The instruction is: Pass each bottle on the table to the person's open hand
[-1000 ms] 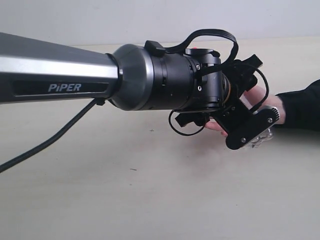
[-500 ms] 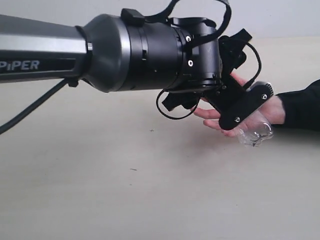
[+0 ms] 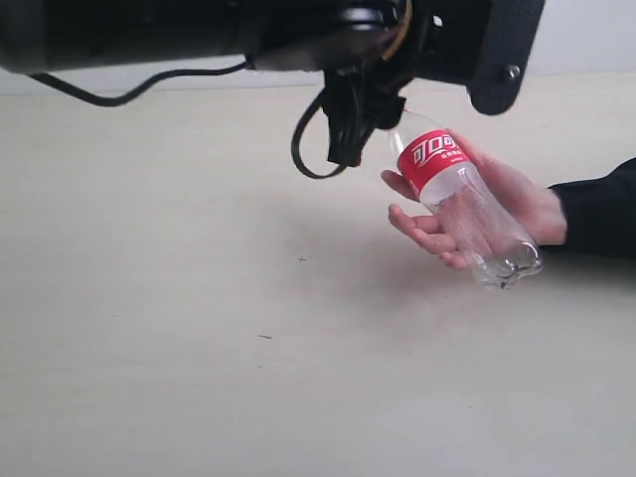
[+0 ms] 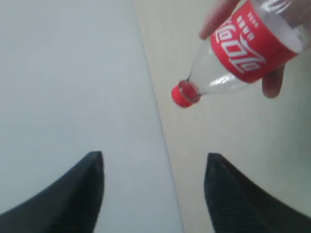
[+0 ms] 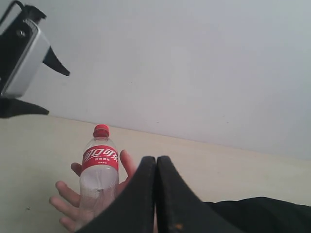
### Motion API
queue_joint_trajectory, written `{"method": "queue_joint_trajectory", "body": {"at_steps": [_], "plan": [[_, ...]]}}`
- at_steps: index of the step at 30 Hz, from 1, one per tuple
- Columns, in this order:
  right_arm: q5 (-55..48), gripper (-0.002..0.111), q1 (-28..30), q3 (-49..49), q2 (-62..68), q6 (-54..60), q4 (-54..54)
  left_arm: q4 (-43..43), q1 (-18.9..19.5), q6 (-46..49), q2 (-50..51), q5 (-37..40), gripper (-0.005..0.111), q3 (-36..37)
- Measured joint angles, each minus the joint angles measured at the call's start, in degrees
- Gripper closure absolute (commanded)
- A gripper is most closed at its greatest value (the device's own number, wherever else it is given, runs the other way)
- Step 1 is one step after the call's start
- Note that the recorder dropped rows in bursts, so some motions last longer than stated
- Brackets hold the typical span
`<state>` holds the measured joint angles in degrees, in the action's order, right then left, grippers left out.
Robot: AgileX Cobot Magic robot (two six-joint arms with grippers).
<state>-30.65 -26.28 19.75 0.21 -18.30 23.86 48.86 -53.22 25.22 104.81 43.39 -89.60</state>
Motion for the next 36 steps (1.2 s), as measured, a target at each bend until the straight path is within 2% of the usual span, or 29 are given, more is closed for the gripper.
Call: {"method": "queue_joint_trajectory", "body": {"at_steps": [3,4,8,12,15,19,23,28,31,36], "plan": [[0.0,0.108,0.0,0.0,0.0,0.0,0.0,-0.91,0.29,-3.68,-2.84,3.74,0.101,0.0],[0.0,0.108,0.0,0.0,0.0,0.0,0.0,-1.43,0.77,-6.09,-3.89,4.36,0.106,0.0],[0.0,0.108,0.0,0.0,0.0,0.0,0.0,-4.79,4.04,-17.39,-8.18,4.8,0.106,0.0],[0.0,0.108,0.0,0.0,0.0,0.0,0.0,-16.13,9.86,-24.17,-12.34,1.2,0.106,1.05],[0.0,0.108,0.0,0.0,0.0,0.0,0.0,-24.91,14.05,-25.54,-15.63,-6.29,0.106,6.5],[0.4,0.108,0.0,0.0,0.0,0.0,0.0,-32.01,17.88,-27.88,-21.37,-21.6,0.106,19.29],[0.64,0.108,0.0,0.0,0.0,0.0,0.0,-33.31,20.12,-32.82,-28.46,-41.08,0.106,34.1],[0.87,0.108,0.0,0.0,0.0,0.0,0.0,-33.53,20.55,-38.14,-36.66,-64.33,0.106,53.71],[0.87,0.108,0.0,0.0,0.0,0.0,0.0,-33.53,20.55,-42.19,-40.19,-71.78,0.106,61.27],[0.87,0.108,0.0,0.0,0.0,0.0,0.0,-33.53,20.55,-46.84,-43.49,-74.43,0.106,68.19]]}}
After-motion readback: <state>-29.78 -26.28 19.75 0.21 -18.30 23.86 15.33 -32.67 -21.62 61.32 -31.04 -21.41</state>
